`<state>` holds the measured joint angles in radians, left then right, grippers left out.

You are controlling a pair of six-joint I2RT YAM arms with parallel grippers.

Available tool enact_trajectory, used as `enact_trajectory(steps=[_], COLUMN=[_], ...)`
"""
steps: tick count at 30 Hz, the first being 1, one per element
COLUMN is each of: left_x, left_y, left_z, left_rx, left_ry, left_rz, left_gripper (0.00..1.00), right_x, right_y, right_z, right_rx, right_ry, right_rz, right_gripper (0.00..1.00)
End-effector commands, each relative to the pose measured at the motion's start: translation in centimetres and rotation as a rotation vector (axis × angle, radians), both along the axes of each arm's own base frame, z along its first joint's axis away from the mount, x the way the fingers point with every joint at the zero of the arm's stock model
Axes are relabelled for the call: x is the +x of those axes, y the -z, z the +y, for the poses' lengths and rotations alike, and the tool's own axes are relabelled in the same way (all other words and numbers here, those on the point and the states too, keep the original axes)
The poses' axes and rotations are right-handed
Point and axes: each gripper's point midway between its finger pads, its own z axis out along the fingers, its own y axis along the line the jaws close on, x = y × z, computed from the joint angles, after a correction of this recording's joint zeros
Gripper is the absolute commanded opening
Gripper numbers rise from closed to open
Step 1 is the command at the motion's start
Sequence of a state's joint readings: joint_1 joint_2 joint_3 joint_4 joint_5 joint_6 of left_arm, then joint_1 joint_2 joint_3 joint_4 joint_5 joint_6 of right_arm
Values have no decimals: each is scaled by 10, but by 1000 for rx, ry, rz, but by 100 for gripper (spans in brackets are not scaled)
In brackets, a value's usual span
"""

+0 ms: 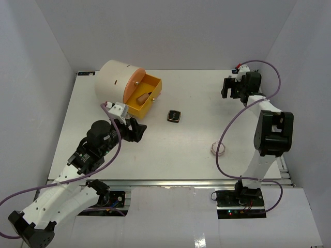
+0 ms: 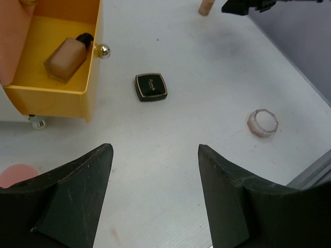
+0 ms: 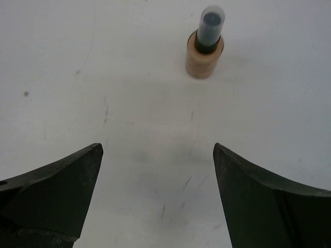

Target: Organize the makeup

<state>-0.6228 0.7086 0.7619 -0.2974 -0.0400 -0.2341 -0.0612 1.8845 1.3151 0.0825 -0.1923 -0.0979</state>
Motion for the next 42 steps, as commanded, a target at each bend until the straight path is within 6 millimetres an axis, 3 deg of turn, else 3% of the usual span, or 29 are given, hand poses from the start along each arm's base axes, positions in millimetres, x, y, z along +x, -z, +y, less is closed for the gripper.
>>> enact_trajectory(steps=[1, 10, 21, 30, 37, 39, 42], left_x=[4, 12, 17, 15, 11, 9, 4], left_y=[-11, 0, 6, 4, -2, -4, -11], left_z=[4, 3, 1, 1, 3, 3, 7], left_rx=[-46, -33, -23, -33, -53, -58, -79], left_ry=[-31, -57, -64, -64, -62, -62, -66], left_rz=[-46, -20, -4, -6, -3, -2, -13], left_gripper=[78, 78, 78, 78, 78, 78, 78], right_x=[66, 116, 132, 133, 135, 133, 126], right_y=[-22, 10, 40, 49, 45, 41, 18], right_z=[-6, -9, -17, -21, -20, -16, -9], right_rx=[-65, -46, -27, -36, -55, -54, -49], right_ry=[-35, -16, 53, 69, 46, 22, -19], right_rz=[-155, -162, -160, -152, -169, -174, -209], right_gripper=[93, 90, 84, 63, 43, 32, 19])
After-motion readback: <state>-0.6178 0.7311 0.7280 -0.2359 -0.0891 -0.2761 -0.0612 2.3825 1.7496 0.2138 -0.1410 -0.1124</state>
